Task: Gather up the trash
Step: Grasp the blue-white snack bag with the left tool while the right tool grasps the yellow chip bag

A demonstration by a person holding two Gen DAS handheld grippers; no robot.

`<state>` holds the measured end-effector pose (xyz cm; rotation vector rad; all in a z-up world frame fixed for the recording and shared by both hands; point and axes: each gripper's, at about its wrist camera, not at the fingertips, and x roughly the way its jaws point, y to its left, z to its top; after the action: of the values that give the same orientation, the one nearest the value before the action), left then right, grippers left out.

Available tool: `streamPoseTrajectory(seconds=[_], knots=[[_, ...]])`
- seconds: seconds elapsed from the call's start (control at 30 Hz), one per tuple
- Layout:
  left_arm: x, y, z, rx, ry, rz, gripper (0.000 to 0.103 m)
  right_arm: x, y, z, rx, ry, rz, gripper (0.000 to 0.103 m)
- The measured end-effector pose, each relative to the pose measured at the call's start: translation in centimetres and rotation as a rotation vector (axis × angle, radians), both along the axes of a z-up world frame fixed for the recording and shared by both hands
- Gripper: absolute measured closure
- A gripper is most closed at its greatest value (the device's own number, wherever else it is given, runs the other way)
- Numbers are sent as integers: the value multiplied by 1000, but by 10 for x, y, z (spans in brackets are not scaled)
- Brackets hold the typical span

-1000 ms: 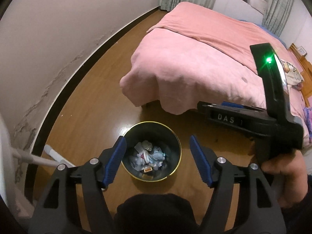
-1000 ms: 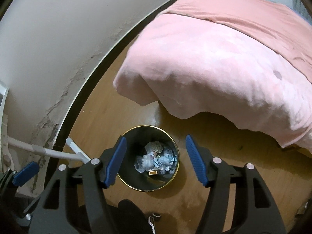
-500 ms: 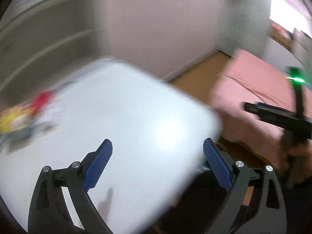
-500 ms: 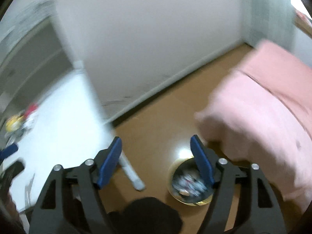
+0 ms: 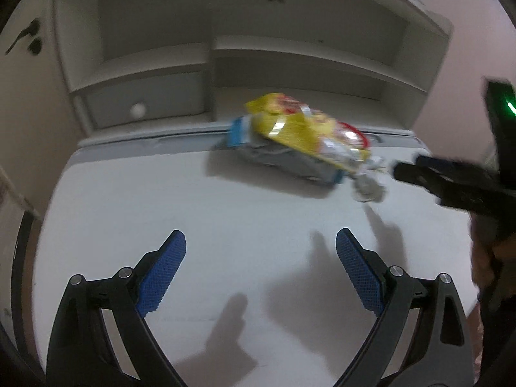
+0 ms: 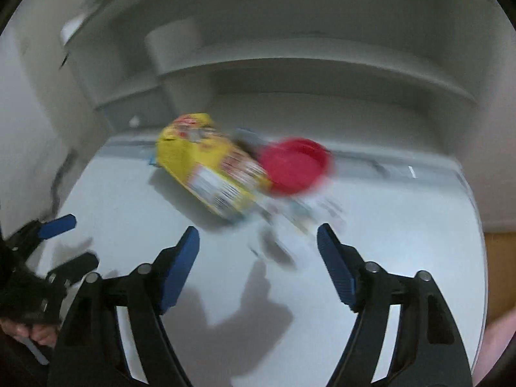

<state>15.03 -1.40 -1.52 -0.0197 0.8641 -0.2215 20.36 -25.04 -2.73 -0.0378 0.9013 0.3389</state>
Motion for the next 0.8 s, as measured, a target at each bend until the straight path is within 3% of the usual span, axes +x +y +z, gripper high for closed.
streamPoseTrajectory(seconds=[0.1,0.27,0.33,0.4,0.5,0.67,0.73,0.77,0.8], knots=[[4,19,-8,0,21,29,12,33,42,-5,-105,-28,108,18],[17,32,-21,1,57,36,12,67,75,-15,-214,-19,212,20],[24,32,-26,3,64,36,12,66,76,-16,-203,8,229,37],[33,32,-29,2,64,36,12,63,73,-11,-199,5,216,93],[49,30,-33,-21,72,28,12,58,59,-6,-140,17,198,102],[64,25,-20,-32,28,30,12,55,35,1,13,42,103,101],[66,30,-15,-49,18,48,12,55,29,-1,59,79,74,93],[67,33,-14,-55,17,51,12,58,31,-2,71,80,50,56],[65,36,-13,-58,13,52,12,57,34,0,70,55,39,12]])
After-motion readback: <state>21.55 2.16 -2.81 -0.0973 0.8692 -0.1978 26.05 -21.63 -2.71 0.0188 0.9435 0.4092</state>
